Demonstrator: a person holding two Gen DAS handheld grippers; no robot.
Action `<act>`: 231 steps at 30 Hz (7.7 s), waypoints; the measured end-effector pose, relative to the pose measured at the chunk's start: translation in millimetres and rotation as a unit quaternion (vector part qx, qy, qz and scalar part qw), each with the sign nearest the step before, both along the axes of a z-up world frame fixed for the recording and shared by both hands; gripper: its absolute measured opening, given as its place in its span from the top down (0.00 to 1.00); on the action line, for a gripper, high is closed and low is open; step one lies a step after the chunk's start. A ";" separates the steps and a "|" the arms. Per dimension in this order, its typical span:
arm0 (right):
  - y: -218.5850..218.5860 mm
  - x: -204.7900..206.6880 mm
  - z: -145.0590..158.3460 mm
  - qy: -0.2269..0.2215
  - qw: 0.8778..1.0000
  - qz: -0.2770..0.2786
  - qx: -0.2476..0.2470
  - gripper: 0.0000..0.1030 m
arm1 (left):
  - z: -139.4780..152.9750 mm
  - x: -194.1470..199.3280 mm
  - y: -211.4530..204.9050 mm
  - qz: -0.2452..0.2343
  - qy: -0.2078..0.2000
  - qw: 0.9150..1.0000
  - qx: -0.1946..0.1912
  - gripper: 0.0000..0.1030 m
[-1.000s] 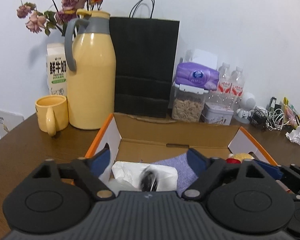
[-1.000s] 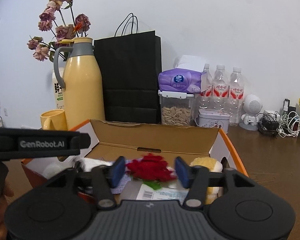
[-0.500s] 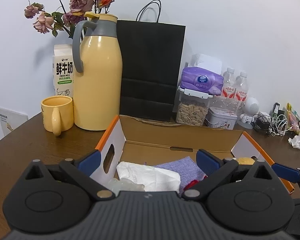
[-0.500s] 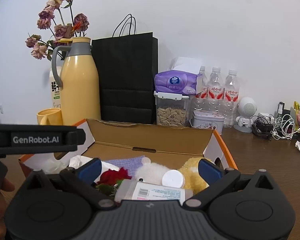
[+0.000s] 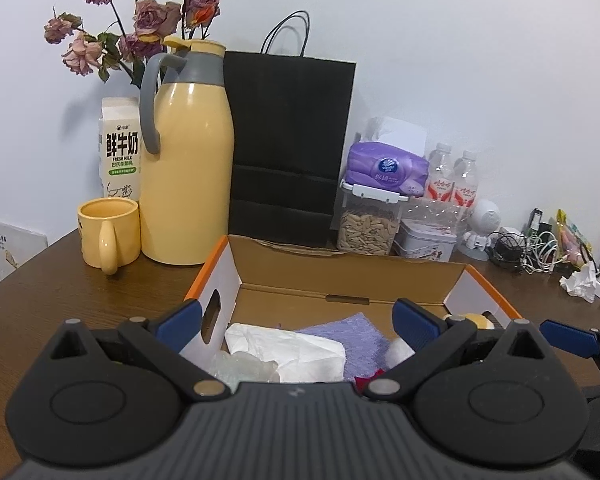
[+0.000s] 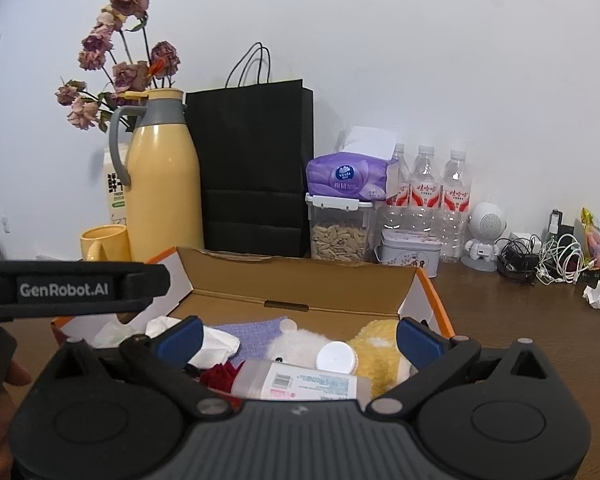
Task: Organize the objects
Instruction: 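Withdraw both tools from the box back toward the table items, then grasp the small yellow block with left tool while right tool grasps a white cap, then carry the yellow block into the box with left tool while right tool carries the cap there, then open both tools to release the yellow block and white cap into the box, then move both tools back toward the remaining caps and cable on the table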
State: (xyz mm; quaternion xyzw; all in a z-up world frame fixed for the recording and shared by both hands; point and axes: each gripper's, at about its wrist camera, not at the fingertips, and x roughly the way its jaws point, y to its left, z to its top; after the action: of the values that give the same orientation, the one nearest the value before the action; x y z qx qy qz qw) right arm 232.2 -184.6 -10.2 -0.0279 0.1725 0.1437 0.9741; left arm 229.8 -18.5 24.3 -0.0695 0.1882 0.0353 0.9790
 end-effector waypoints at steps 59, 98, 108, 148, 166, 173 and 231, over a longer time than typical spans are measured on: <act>-22.0 -39.2 -52.5 0.118 0.992 0.053 -0.003 0.57 | -43.4 -70.7 31.2 -0.012 0.057 0.998 0.012 0.00; -44.5 -61.5 -34.1 0.029 0.998 0.040 0.041 0.63 | -40.8 -8.8 27.4 -0.069 0.270 0.960 -0.037 0.59; -43.7 -68.3 -31.5 0.016 0.998 0.050 0.040 0.63 | -47.7 -5.0 28.9 -0.053 0.283 0.955 -0.070 0.87; 14.2 36.7 12.2 -0.021 0.999 0.006 0.027 0.63 | 17.1 49.0 16.8 -0.030 0.070 0.993 -0.095 0.88; 9.5 41.3 -10.6 0.011 1.000 -0.005 0.015 0.52 | -0.5 48.0 12.5 -0.016 0.065 0.997 -0.040 0.56; 9.4 36.0 -7.1 0.002 1.000 -0.020 0.004 0.08 | 5.3 36.3 8.1 -0.004 0.026 1.000 -0.014 0.06; -35.1 -69.1 -46.4 0.089 0.994 0.054 -0.030 0.00 | -34.3 -70.5 35.9 -0.040 0.053 0.998 0.022 0.00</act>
State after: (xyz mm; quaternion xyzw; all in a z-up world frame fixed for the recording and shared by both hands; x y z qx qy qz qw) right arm 163.1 -219.7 -56.7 -0.0534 0.2605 0.1927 0.9446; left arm 159.3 17.5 -10.0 -0.0385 0.2412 0.0042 0.9697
